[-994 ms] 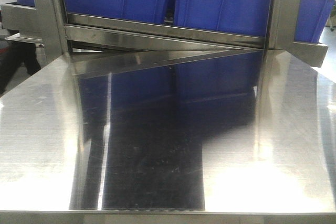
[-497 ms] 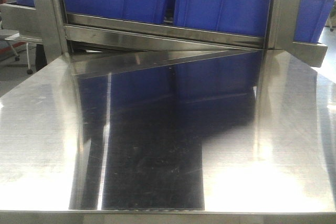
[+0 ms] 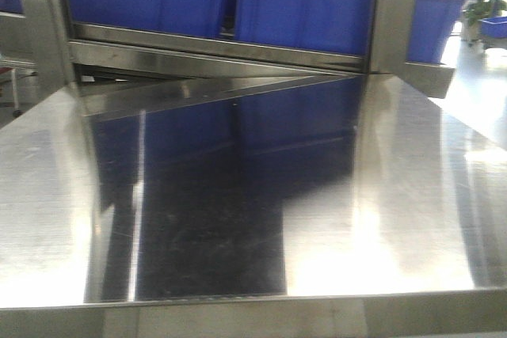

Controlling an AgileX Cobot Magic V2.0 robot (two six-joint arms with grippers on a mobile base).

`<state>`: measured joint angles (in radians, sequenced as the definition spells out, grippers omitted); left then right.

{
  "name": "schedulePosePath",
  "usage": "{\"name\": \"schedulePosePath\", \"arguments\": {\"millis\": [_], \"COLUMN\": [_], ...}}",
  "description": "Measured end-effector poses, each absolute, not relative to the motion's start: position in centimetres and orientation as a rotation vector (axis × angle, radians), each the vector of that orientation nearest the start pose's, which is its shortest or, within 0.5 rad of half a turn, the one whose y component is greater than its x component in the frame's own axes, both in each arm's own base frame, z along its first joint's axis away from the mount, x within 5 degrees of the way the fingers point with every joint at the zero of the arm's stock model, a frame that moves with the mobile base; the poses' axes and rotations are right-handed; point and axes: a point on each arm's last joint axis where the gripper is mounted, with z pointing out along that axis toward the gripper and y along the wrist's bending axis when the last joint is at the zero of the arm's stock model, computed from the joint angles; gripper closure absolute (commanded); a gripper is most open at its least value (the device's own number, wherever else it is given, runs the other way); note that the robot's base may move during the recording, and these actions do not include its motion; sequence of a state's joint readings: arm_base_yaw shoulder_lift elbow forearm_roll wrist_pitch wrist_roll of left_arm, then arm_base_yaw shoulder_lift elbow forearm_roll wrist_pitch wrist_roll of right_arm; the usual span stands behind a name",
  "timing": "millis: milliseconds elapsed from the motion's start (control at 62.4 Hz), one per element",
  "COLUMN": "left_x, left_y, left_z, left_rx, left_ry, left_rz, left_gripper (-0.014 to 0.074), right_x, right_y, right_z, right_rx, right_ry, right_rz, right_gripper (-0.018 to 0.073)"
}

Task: Pick and sort blue part to right shelf
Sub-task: 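Drive the base away from the table holding both parts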

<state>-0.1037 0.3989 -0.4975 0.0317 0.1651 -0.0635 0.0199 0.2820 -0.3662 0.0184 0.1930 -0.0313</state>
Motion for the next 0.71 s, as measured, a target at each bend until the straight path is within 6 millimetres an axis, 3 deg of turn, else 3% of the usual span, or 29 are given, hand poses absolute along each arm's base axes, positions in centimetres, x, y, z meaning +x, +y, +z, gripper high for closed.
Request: {"name": "schedulePosePath", "arguments": {"millis": [705], "left_x": [8.77], "left_y": [-0.86], "left_z": [33.80], "left_rx": [0.051], "left_ry": [1.550], "left_rz": [-0.103], "left_gripper": [0.0265], "right_x": [7.38], "right_y": [0.18], "right_z": [30.11], "right_rx": [-0.029], "right_ry": [1.592], "right_rz": [0.008], "right_gripper": [0.0115]}}
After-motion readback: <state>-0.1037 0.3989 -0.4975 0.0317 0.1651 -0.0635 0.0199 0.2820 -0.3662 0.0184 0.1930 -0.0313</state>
